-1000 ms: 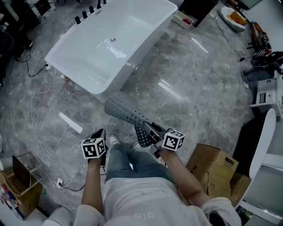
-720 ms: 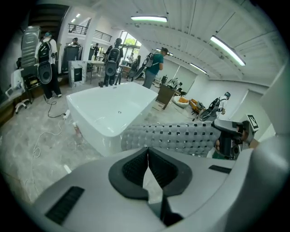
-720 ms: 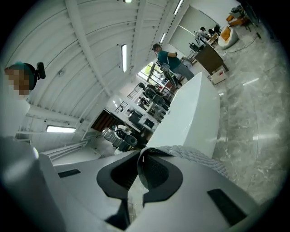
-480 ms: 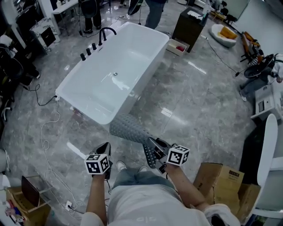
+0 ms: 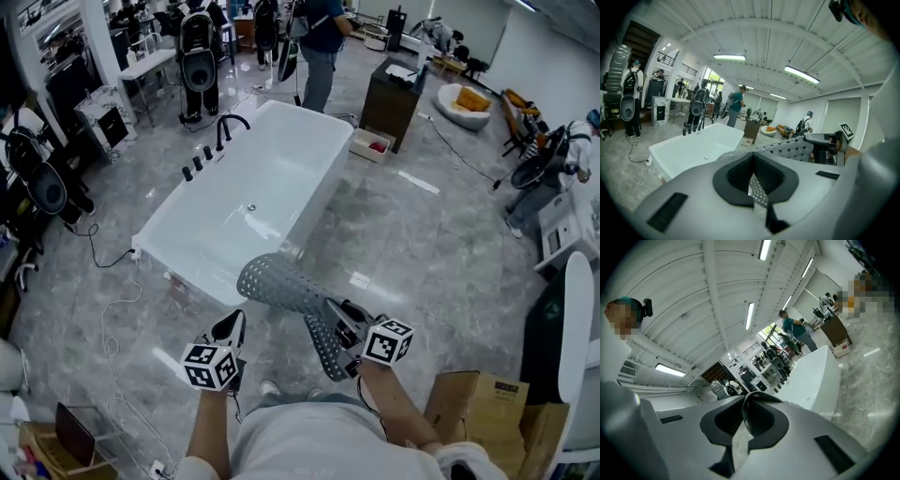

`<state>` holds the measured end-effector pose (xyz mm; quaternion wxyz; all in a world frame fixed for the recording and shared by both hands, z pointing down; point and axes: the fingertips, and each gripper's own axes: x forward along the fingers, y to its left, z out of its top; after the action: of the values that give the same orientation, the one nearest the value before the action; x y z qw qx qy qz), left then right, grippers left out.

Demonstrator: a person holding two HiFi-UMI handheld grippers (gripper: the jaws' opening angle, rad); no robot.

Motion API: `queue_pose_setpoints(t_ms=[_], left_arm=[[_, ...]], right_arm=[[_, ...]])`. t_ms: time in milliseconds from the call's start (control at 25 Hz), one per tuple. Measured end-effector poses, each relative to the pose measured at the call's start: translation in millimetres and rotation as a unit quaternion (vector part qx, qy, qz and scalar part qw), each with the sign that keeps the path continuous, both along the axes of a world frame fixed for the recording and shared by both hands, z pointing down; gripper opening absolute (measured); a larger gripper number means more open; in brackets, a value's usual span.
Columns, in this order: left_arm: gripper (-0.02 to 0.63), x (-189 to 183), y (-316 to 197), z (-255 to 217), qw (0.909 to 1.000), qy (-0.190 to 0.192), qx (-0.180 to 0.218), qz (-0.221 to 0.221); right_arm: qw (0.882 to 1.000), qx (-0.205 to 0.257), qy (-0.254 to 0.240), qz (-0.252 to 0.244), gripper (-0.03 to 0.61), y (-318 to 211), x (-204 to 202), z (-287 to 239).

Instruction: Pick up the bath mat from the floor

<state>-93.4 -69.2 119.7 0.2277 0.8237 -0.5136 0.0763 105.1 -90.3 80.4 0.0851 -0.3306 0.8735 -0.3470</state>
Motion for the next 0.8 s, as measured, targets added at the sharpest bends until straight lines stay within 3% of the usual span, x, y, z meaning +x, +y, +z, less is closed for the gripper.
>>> queue_pose_setpoints(t_ms=[240,440,800], left_arm=[[0.015,2.7,2.8,-51.0,0.9984,-0.002,0.056,0.007],[0.015,-2.3,13.2,-91.3,0.9931,0.014,0.116,0.009],[0.015,-24.6,28.7,-136.2,0.9816,0.018,0.190,-0.015]], right_arm=[[0.996,0.085,0.016,0.010,0.040,-0.2,0.4,-57.8],[0.986,0.160,0.045,0.012,0.040,2.0,-4.3,-99.0],[0.974,0.216,0.069,0.020,0.037,2.4,-5.4,-123.5]])
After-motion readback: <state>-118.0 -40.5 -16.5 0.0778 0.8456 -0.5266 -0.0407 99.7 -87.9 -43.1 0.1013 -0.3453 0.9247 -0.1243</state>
